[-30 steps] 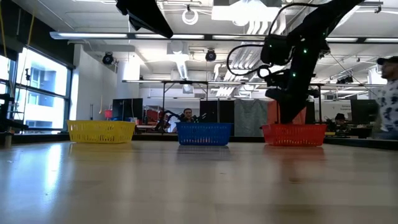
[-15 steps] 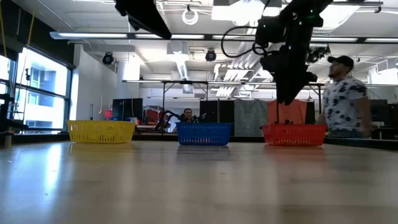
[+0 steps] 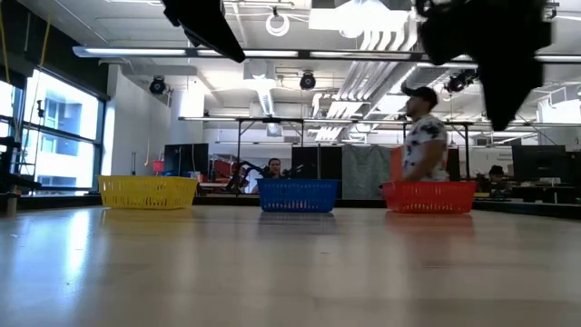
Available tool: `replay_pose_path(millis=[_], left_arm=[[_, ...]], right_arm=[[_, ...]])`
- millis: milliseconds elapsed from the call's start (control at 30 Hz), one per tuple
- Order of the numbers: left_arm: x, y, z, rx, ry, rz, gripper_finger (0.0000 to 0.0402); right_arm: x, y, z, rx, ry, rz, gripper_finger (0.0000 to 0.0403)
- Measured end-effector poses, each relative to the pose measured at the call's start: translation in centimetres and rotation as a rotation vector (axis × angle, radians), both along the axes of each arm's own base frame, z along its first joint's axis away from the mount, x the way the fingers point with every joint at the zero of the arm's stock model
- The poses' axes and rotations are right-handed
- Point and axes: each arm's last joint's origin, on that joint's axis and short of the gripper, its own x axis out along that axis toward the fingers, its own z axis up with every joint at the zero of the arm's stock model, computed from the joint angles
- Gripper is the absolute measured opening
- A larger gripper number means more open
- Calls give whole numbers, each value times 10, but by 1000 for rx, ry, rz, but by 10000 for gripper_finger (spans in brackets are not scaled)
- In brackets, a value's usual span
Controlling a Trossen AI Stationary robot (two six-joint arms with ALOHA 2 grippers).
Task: Sort Halloween decoration
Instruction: Put the black spider toy into the yellow basket
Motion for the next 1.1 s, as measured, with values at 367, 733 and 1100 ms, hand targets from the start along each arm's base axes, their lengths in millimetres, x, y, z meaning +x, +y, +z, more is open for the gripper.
replay_pose_path(millis=[367,733,1100], left_arm=[[1,0,1,-5,-18,1,0],[3,-1,3,-9,-39,0,0],[3,-1,3,-9,-38,1,0]], right_arm=[[-33,95,-8,64,-82,-269,133],[-24,140,-64,152,120,-255,133],[-21,149,-97,168,288,-206,133]])
